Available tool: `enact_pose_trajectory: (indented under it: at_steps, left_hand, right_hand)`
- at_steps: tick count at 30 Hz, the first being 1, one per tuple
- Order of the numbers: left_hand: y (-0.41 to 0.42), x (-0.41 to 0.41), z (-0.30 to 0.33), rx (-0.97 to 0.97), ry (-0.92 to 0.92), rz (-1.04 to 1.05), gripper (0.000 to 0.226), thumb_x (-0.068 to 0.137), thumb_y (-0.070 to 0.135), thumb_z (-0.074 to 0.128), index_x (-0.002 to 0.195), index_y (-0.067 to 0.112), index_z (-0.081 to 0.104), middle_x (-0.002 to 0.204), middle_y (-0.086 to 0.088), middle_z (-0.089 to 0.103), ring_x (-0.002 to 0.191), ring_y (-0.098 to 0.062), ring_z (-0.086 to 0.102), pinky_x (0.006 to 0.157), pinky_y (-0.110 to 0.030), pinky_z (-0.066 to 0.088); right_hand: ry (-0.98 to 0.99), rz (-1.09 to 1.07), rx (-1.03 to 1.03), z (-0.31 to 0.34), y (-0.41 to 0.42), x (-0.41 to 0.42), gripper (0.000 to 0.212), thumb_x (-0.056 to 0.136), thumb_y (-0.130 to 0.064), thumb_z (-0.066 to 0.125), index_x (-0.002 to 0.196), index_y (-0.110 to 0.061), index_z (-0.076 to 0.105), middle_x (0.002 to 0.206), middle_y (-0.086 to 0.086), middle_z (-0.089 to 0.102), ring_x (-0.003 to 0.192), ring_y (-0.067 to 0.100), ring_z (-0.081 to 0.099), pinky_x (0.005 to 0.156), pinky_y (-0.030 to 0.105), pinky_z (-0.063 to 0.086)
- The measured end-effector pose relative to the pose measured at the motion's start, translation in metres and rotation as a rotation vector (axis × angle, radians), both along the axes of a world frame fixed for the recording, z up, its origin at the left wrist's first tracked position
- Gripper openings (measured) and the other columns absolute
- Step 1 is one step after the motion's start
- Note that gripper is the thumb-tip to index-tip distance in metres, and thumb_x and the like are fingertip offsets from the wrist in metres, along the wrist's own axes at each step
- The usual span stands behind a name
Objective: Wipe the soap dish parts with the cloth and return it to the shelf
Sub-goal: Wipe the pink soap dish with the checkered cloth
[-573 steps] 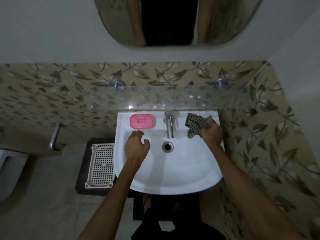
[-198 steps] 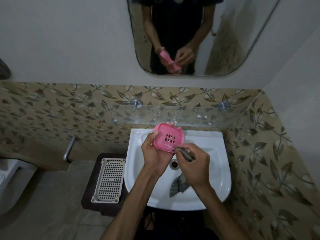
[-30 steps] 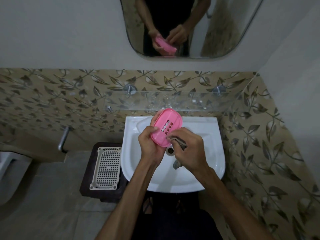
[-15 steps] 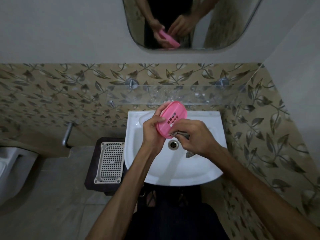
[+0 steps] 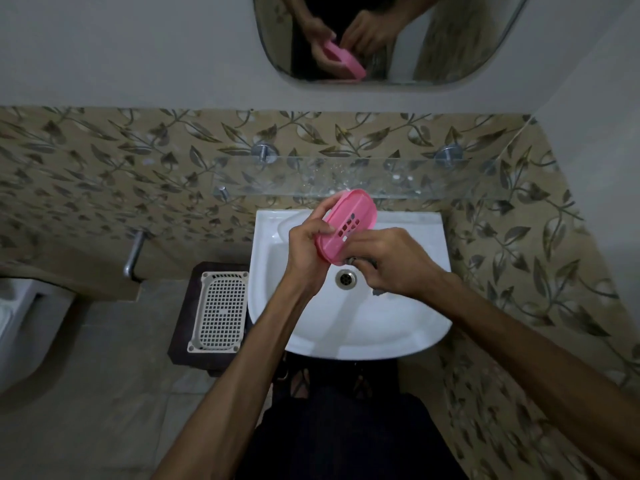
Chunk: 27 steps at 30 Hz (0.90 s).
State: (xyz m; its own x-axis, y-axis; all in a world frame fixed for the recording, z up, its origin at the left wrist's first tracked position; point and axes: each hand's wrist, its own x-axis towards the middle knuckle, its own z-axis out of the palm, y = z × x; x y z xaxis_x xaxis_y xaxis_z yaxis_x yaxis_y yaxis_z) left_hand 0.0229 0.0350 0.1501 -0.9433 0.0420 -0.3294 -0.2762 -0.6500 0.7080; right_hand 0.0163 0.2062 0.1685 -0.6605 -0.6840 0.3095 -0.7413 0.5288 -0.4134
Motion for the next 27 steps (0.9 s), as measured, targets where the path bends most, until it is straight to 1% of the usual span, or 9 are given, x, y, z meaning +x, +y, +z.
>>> enact_pose_trajectory:
  at_steps: [2,5,7,11,16,19,22,25,27]
  left_hand:
    - [0.003,0.000,-0.002,0.028,-0.003,0.035,0.069,0.067,0.008,0.049,0.134,0.010,0.065,0.129,-0.013,0.069,0.110,-0.033,0.064,0.075,-0.034,0.058]
    - [0.004,0.000,-0.005,0.102,0.018,0.104,0.069,0.067,0.005,0.048,0.134,0.008,0.064,0.135,-0.019,0.064,0.114,-0.038,0.063,0.080,-0.041,0.062]
    - [0.004,0.001,-0.007,0.129,0.060,0.126,0.071,0.066,0.002,0.046,0.135,0.007,0.062,0.140,-0.023,0.060,0.114,-0.039,0.064,0.083,-0.047,0.062]
    - [0.012,0.002,-0.013,0.220,0.056,0.177,0.069,0.065,0.002,0.044,0.129,0.007,0.068,0.120,-0.023,0.069,0.099,-0.039,0.071,0.079,-0.047,0.063]
    - [0.019,0.003,-0.016,0.157,0.014,0.212,0.071,0.066,0.008,0.043,0.135,-0.001,0.061,0.102,-0.019,0.074,0.087,-0.036,0.071,0.073,-0.041,0.063]
    - [0.023,0.008,-0.015,0.162,0.017,0.198,0.073,0.067,0.010,0.045,0.138,0.000,0.059,0.104,-0.019,0.072,0.087,-0.033,0.073,0.074,-0.039,0.062]
    - [0.022,0.011,-0.012,0.094,-0.040,0.096,0.069,0.071,0.013,0.051,0.137,-0.005,0.056,0.102,-0.022,0.070,0.085,-0.033,0.071,0.074,-0.037,0.060]
    - [0.006,0.008,-0.005,0.033,-0.084,-0.110,0.059,0.083,0.019,0.056,0.135,-0.008,0.057,0.121,-0.032,0.066,0.107,-0.042,0.066,0.087,-0.045,0.056]
    - [-0.004,0.004,0.002,0.020,-0.057,-0.219,0.050,0.089,0.022,0.055,0.132,-0.004,0.061,0.127,-0.033,0.068,0.111,-0.042,0.067,0.093,-0.047,0.056]
  right_hand:
    - [-0.034,-0.044,-0.104,-0.004,-0.011,0.006,0.028,0.071,0.009,0.076,0.092,-0.008,0.083,0.090,0.003,0.081,0.078,0.026,0.076,0.065,0.036,0.060]
    - [-0.165,-0.197,-0.328,-0.015,-0.025,0.022,0.028,0.073,0.011,0.076,0.094,-0.006,0.085,0.091,0.005,0.083,0.079,0.021,0.077,0.074,0.037,0.062]
    - [-0.167,-0.216,-0.342,-0.022,-0.017,0.022,0.030,0.076,0.012,0.077,0.099,-0.005,0.085,0.098,0.007,0.083,0.086,0.022,0.079,0.079,0.040,0.063]
    - [-0.083,-0.216,-0.294,-0.026,-0.007,0.017,0.030,0.077,0.010,0.076,0.101,-0.006,0.084,0.101,0.008,0.082,0.089,0.025,0.079,0.082,0.041,0.064]
    - [-0.225,-0.298,-0.499,-0.036,-0.024,0.032,0.027,0.080,0.008,0.077,0.102,-0.007,0.083,0.100,0.004,0.080,0.091,0.016,0.076,0.084,0.038,0.063]
    - [-0.163,-0.260,-0.456,-0.042,-0.015,0.035,0.027,0.084,0.001,0.073,0.109,-0.006,0.080,0.107,0.007,0.078,0.096,0.019,0.073,0.087,0.037,0.061]
    - [-0.080,-0.188,-0.360,-0.040,-0.006,0.037,0.028,0.084,0.003,0.067,0.108,-0.003,0.080,0.109,0.010,0.078,0.094,0.026,0.075,0.081,0.041,0.063]
    - [0.045,-0.105,-0.227,-0.034,0.005,0.028,0.031,0.080,0.003,0.060,0.102,-0.004,0.081,0.109,0.011,0.079,0.088,0.029,0.077,0.066,0.041,0.064]
    - [0.105,-0.074,-0.185,-0.027,0.012,0.020,0.032,0.077,0.001,0.059,0.098,-0.006,0.082,0.107,0.009,0.079,0.084,0.028,0.077,0.060,0.039,0.063]
